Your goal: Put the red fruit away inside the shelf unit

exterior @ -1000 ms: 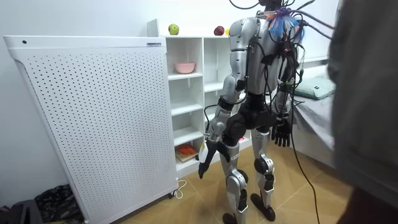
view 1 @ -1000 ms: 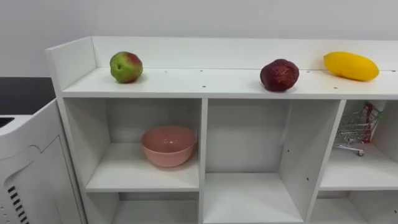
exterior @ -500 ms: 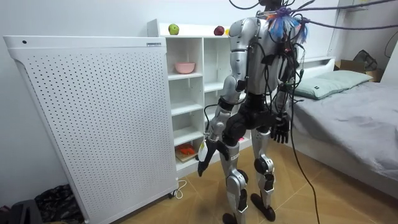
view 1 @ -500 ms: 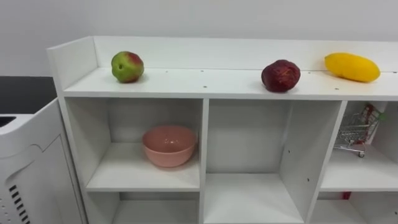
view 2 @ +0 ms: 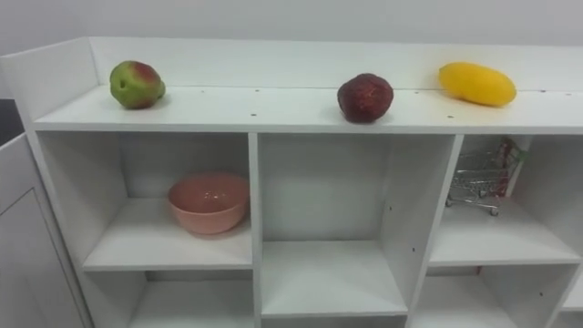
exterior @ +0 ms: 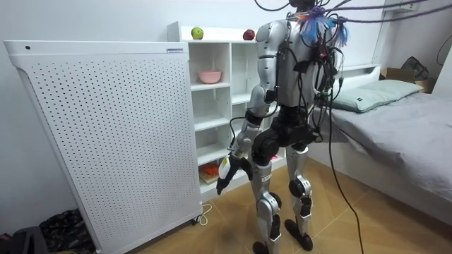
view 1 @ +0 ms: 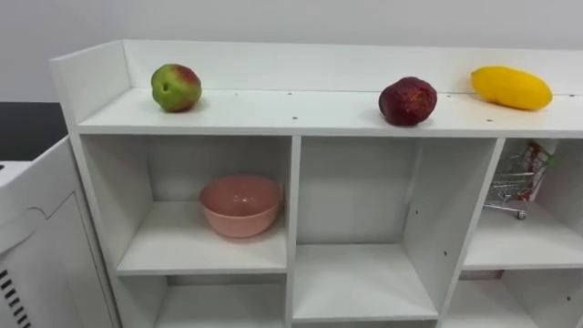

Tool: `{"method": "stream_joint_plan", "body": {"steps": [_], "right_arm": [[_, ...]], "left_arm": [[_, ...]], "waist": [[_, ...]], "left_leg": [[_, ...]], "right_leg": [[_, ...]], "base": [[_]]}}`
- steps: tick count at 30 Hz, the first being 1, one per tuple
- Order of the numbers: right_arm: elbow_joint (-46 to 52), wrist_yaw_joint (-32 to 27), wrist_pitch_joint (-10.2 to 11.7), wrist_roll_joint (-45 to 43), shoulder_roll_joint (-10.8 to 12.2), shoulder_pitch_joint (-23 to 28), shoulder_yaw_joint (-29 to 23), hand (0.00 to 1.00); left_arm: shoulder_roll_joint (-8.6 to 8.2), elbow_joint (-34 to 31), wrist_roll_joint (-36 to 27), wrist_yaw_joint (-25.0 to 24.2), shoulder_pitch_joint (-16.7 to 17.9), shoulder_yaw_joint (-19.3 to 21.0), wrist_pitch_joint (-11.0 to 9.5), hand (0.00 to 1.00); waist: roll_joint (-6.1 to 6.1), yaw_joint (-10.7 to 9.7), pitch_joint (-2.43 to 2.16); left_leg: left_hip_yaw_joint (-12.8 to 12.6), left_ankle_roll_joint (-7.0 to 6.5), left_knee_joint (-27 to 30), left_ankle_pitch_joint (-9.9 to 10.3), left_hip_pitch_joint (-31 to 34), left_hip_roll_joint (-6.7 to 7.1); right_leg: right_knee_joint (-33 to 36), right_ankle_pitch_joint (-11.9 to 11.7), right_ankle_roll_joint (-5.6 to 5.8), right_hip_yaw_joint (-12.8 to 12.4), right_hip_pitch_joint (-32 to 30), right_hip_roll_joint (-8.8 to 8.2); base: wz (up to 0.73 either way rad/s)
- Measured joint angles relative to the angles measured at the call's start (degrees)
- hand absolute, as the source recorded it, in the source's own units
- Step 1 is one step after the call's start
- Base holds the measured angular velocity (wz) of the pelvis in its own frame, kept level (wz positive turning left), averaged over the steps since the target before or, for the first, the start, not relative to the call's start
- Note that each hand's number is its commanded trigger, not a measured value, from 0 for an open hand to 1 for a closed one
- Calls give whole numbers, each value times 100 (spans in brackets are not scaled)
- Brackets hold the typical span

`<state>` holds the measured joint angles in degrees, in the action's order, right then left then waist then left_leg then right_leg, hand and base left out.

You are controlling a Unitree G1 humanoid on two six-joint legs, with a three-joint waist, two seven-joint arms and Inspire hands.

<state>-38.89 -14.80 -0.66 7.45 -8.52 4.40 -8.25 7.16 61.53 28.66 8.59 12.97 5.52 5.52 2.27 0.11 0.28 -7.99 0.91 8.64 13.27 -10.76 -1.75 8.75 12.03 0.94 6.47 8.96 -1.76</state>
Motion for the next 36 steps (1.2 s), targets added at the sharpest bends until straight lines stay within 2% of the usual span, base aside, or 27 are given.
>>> {"method": "stream_joint_plan", "body": {"steps": [3, 7, 12, 13, 17, 21, 23, 29, 31, 35, 36], "right_arm": [[1093, -317, 127, -91, 26, 72, 9, 0], [2081, -660, 425, -144, 23, 80, 14, 0], [3088, -871, 502, -508, 6, 76, 22, 0], [3359, -931, 506, -711, 5, 71, 22, 0], [4013, -1075, 693, -823, -37, -33, 24, 0], [4323, -1128, 716, -823, -39, -294, 24, 0], [4434, -1129, 759, -818, -40, -445, 23, 0], [4509, -1133, 776, -770, -99, -989, 22, 0], [4510, -1130, 835, -771, -148, -1206, 25, 0], [4510, -1045, 832, -772, -240, -1320, 24, 0], [4509, -1015, 829, -772, -240, -1359, 25, 0]], "left_arm": [[-1, -162, -58, 6, 94, -10, -96, 0], [13, -182, -88, 39, 167, -9, -221, 0], [12, -184, -100, 113, 243, -121, -277, 0], [0, -183, -100, 118, 238, -142, -307, 0], [-1, -177, -99, 118, 276, -241, -312, 0], [2, -171, -97, 101, 259, -236, -315, 0], [2, -163, -97, 71, 258, -242, -315, 0], [10, -169, -95, -90, 253, -273, -315, 0], [5, -170, -81, -156, 230, -270, -316, 0], [5, -173, -31, -163, 127, -260, -303, 0], [5, -173, -26, -166, 120, -256, -302, 0]], "waist": [[14, -14, -9], [30, 16, -19], [21, 13, -25], [8, 20, -45], [-28, 21, -54], [-49, 32, -50], [-81, 30, -27], [-87, 43, -30], [-73, 79, -31], [-1, 190, -60], [8, 197, -54]], "left_leg": [[1, 0, -1, 0, 0, -6], [0, 0, -5, 0, -42, -13], [-20, 0, -2, 0, -15, -14], [-33, 0, 1, 0, 35, -19], [-53, 0, 4, 0, 145, -48], [-59, -1, 16, -1, 137, -57], [-58, -2, 35, -1, 117, -58], [-36, -3, 53, -2, 143, -56], [-14, -3, 56, -2, 160, -56], [69, -2, 71, -3, 215, -56], [74, -2, 71, -4, 220, -56]], "right_leg": [[0, -1, -2, -10, 0, 4], [3, -9, -7, -43, 20, 15], [12, -12, -9, -45, -28, 14], [34, -14, -13, -46, -89, 17], [108, -44, -25, -35, -193, 39], [142, -56, -33, -40, -204, 45], [176, -56, -32, -41, -206, 41], [179, -55, -32, -27, -206, 41], [172, -55, -32, -10, -209, 44], [111, -59, -37, 74, -204, 42], [111, -60, -38, 79, -205, 42]], "base": [[-1], [-7], [-2], [0], [0], [0], [0], [1], [5], [10], [6]]}}
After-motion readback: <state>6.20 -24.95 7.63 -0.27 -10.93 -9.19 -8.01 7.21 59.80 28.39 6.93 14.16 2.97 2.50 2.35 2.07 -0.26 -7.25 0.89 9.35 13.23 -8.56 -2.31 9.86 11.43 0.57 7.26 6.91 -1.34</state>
